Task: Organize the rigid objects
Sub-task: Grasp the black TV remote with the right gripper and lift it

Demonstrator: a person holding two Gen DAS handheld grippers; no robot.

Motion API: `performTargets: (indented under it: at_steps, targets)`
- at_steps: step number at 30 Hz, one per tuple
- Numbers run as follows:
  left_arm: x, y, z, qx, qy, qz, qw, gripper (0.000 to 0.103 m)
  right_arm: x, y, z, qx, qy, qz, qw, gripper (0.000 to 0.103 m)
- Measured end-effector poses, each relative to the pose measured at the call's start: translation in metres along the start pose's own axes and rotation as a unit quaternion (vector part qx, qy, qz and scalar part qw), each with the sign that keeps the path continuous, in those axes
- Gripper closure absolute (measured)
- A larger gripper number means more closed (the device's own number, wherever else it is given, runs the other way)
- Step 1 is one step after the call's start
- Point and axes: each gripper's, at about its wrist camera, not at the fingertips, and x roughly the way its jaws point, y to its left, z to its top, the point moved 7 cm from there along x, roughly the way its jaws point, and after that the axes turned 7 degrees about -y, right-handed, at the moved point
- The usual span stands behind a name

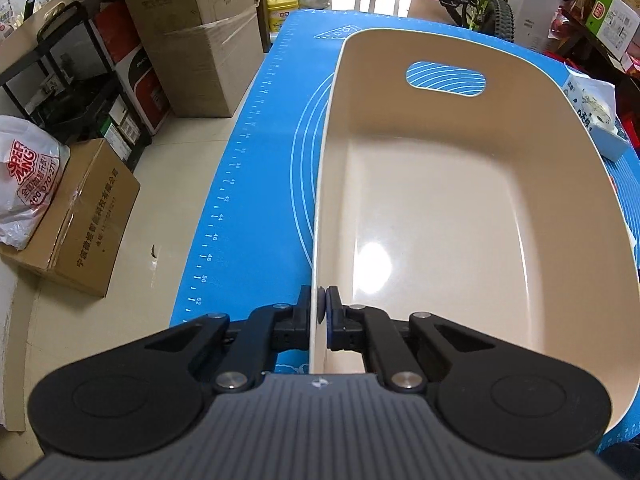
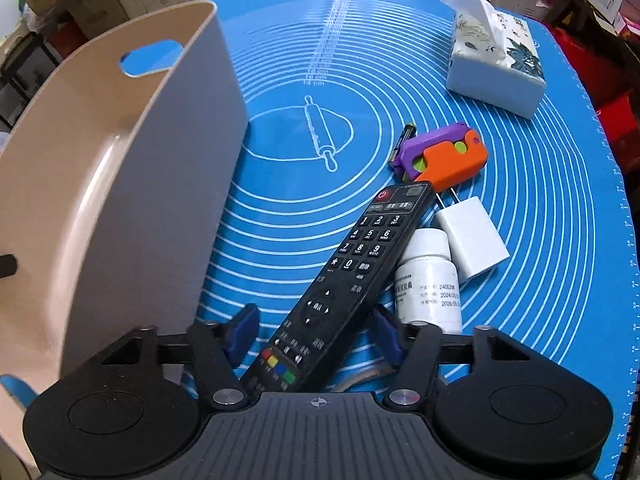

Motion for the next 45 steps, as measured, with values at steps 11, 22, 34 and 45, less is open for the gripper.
performTargets:
  at_steps: [11, 22, 34, 45]
  targets:
    - [0.001, -0.001, 0.002, 0.001, 0.004, 0.003, 1.0, 0.096, 0.016, -0.005, 0.005, 0.013, 0.007, -0.025, 1.0, 0.069]
    - [0.001, -0.001, 0.001, 0.003, 0.008, 0.005, 1.0, 0.096, -0.005, -0.007, 0.005, 0.024, -0.035, -0.005, 0.999, 0.073]
    - [0.001, -0.002, 0.0, 0.005, 0.01, 0.005, 0.9999, 0.096, -0.061, -0.004, 0.047, 0.049, -0.107, 0.033, 0.992, 0.073]
    - [0.001, -0.002, 0.0, 0.005, 0.01, 0.004, 0.9999, 0.096, -0.11, 0.064, 0.085, 0.012, -0.183, 0.11, 0.977, 0.073]
